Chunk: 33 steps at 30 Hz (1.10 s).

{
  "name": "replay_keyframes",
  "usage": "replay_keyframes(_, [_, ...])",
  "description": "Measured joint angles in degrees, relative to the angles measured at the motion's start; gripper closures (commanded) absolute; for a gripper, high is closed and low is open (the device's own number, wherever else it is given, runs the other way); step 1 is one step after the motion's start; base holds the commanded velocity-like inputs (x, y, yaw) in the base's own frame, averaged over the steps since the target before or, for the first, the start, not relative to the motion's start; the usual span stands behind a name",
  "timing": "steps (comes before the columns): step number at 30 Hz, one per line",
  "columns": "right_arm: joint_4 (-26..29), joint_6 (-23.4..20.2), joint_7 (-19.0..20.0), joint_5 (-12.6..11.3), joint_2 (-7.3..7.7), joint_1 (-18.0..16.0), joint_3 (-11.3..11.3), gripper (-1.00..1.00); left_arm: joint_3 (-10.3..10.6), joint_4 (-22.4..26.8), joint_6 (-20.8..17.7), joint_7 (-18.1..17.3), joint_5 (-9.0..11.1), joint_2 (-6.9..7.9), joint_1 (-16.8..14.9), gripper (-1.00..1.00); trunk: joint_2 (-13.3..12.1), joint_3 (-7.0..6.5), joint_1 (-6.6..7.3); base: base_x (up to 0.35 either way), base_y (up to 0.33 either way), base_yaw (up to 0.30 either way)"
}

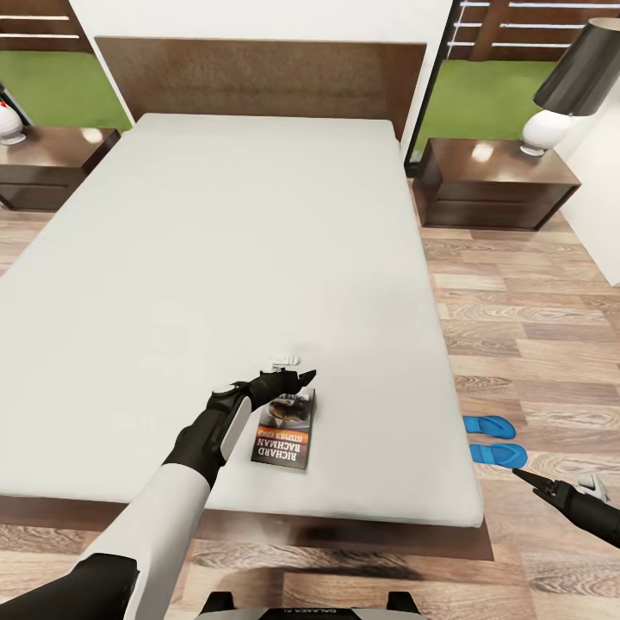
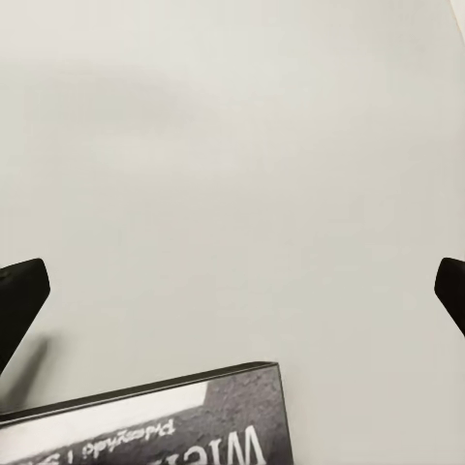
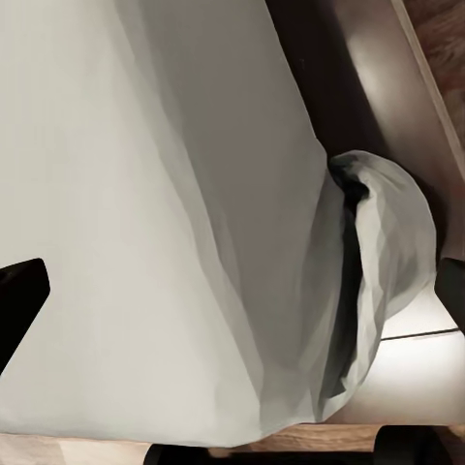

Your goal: In the bedroom, move the book from the bed onto either nightstand, and place the two sandals side by side next to the bed.

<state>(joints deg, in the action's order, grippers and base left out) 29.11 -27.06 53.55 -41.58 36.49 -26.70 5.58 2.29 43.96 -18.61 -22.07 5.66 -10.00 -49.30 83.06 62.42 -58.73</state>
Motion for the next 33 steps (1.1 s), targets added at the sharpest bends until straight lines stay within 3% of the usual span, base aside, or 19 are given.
replay_keyframes(19, [0.0,0.0,0.07,0.0,0.03,0.0,0.0,-1.0,0.0,0.03,0.0,-0.09,-0.01,0.0,0.0,-1.0,0.0,0.0,0.0,0.019,0.0,0.0])
replay_keyframes(33, [0.0,0.0,0.08,0.0,0.03,0.0,0.0,-1.0,-0.01,0.0,0.0,-0.09,0.0,0.0,0.0,-1.0,0.0,0.0,0.0,-0.074,0.0,0.0])
